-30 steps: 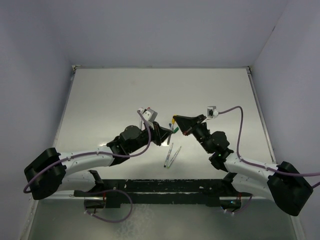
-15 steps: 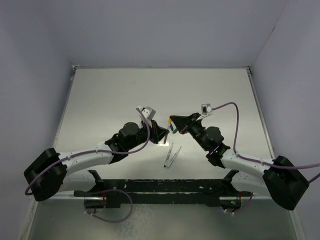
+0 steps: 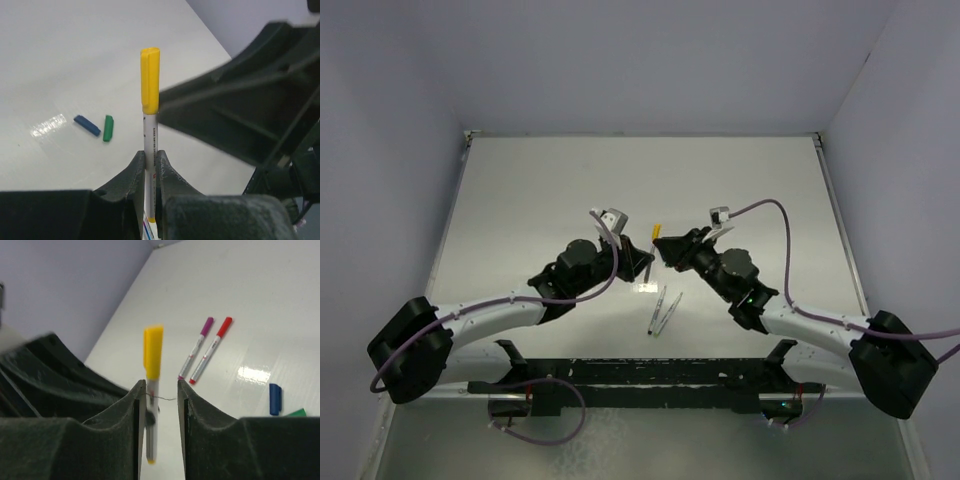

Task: Insert the pens into the pen caps

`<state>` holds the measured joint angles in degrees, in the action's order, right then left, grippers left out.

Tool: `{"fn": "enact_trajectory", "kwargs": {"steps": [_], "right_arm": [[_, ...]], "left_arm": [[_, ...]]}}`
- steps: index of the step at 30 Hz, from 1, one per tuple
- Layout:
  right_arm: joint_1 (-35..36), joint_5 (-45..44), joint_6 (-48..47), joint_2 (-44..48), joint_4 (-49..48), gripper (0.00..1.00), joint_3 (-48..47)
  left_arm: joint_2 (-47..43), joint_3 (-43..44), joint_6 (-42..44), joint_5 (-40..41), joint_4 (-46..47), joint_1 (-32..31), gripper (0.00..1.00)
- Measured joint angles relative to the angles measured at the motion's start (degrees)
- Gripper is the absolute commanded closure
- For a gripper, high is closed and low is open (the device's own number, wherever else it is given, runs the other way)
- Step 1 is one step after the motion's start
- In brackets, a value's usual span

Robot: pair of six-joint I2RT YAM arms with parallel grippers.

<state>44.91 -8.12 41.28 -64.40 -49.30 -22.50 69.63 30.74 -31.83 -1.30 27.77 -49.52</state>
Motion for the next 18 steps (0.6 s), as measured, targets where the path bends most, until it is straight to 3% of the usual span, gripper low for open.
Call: {"fn": "enact_trajectory", "kwargs": {"steps": [5, 13, 18], "right_arm": [[1.4, -2.2, -3.7, 1.9, 10.1, 0.45, -3.2], [1.4, -9.3, -7.0, 11.8, 17.0, 0.45, -6.0], [1.4, -13.5, -6.7, 14.8, 25.1, 0.46, -6.0]], "left_arm": [[0.3, 1.7, -0.7, 3.5, 0.2, 1.7, 1.00], [6.1, 2.3, -2.1, 8.7, -6.0, 1.9, 1.00], [13.5, 8.7, -2.0, 12.0, -13.6, 2.8, 1.00]]}}
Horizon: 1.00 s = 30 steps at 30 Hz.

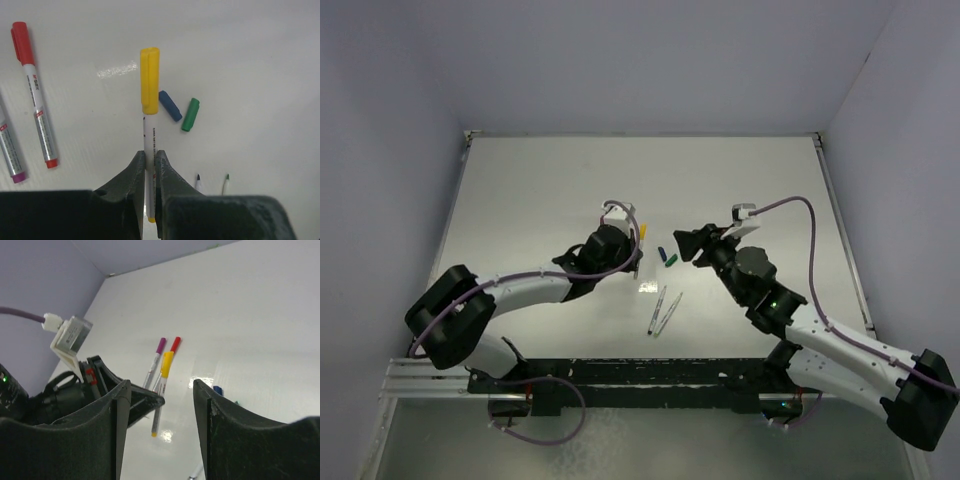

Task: Insert the pens into the pen caps

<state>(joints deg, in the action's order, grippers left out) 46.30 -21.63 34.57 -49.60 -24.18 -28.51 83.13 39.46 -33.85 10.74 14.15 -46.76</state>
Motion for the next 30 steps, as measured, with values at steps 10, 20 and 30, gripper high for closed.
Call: {"fn": "enact_trajectory", "kwargs": {"steps": [10, 20, 30], "right_arm": [[0.2, -3.2, 1.2, 5.0, 10.0, 0.46, 1.8], [0.2, -4.4, 2.0, 7.4, 14.1, 0.46, 3.3], [0.2, -4.4, 2.3, 7.2, 14.7, 0.46, 3.6]], "left_arm": [[13.1, 12.3, 0.5, 3.2, -7.8, 3.9, 0.99], [21.4, 20.5, 2.4, 5.2, -14.3, 7.5, 0.91], [26.5, 25.1, 4.5, 6.5, -16.6, 8.1, 0.78]]}}
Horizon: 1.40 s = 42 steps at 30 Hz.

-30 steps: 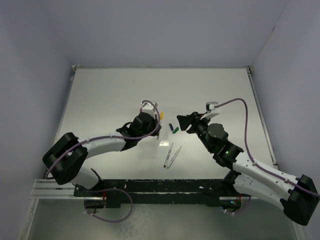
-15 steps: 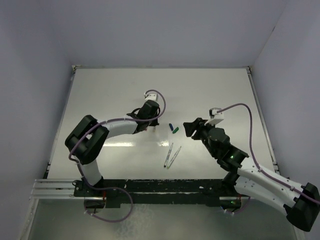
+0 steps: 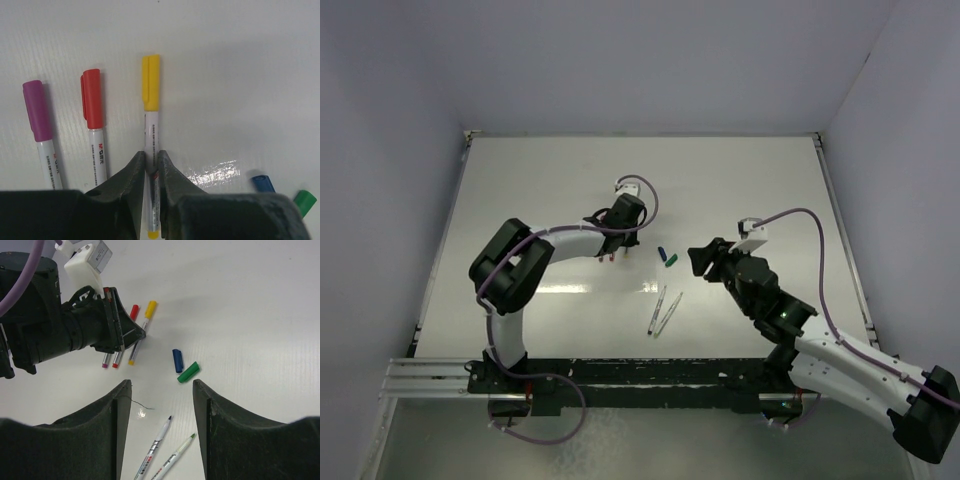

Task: Insert the pens into the pen caps

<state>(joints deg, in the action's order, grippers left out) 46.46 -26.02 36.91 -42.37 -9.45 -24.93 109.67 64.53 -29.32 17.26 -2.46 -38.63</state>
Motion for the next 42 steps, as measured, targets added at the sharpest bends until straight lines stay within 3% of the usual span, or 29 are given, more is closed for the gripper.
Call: {"fn": "enact_trajectory", "kwargs": {"steps": [6, 16, 25, 30, 36, 42], "right_arm": [[0.0, 0.0, 0.0, -0.1, 0.0, 0.46, 0.1], [0.0, -0.1, -1.0, -1.6, -0.3, 0.47, 0.1], [0.0, -1.4, -1.7, -3.8, -0.2, 0.49, 0.1], [0.0, -3.0, -1.6, -6.0, 1.2, 0.53, -1.0], [-0.4, -5.6, -1.5, -9.4, 4.5, 0.55, -3.9], [-2.6, -6.0, -0.8, -10.5, 6.3, 0.56, -5.0]], "left_arm": [[0.7, 0.9, 0.1, 0.6, -0.1, 0.0, 0.65], [-1.1, 0.9, 0.8, -0.1, -2.6, 0.0, 0.62], [-15.2, -0.9, 1.5, -4.8, -1.7, 0.0, 0.61], [-22.6, -7.1, 1.5, -7.7, 0.7, -0.7, 0.61], [-28.6, -17.9, 1.5, -6.7, 0.5, -9.7, 0.59], [-31.8, -21.2, 1.2, -5.0, -0.9, -19.1, 0.55]]}}
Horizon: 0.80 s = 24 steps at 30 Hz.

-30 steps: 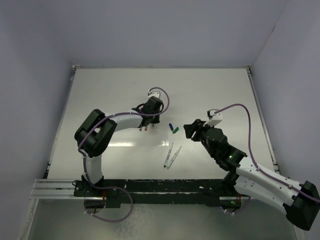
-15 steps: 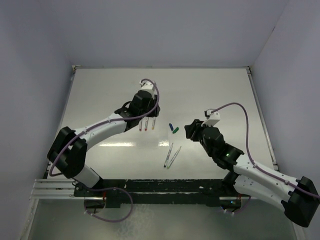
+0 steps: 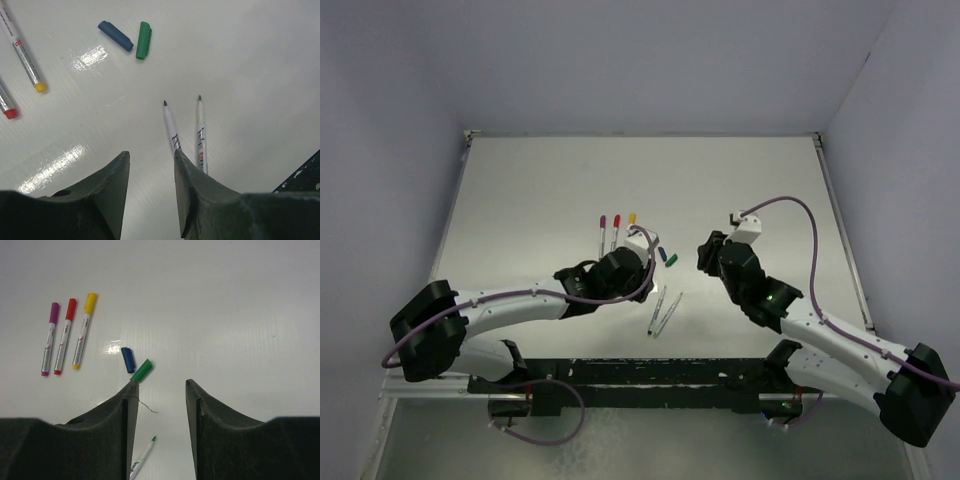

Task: Insert the pens into the pen caps

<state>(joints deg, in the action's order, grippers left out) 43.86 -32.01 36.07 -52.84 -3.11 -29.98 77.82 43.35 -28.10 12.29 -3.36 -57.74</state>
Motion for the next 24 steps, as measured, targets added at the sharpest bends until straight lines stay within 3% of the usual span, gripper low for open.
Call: {"fn": "enact_trajectory", "kwargs": {"steps": [13, 24], "right_arm": [[-1.0, 0.2, 0.9, 1.2, 0.8, 0.56, 0.0], [-1.2, 0.7, 0.9, 2.1, 0.5, 0.56, 0.0]], "left_arm": [[8.1, 4.3, -1.6, 5.1, -6.5, -7.9, 0.54], [11.9, 5.8, -2.8, 5.3, -7.6, -9.4, 0.53]]}}
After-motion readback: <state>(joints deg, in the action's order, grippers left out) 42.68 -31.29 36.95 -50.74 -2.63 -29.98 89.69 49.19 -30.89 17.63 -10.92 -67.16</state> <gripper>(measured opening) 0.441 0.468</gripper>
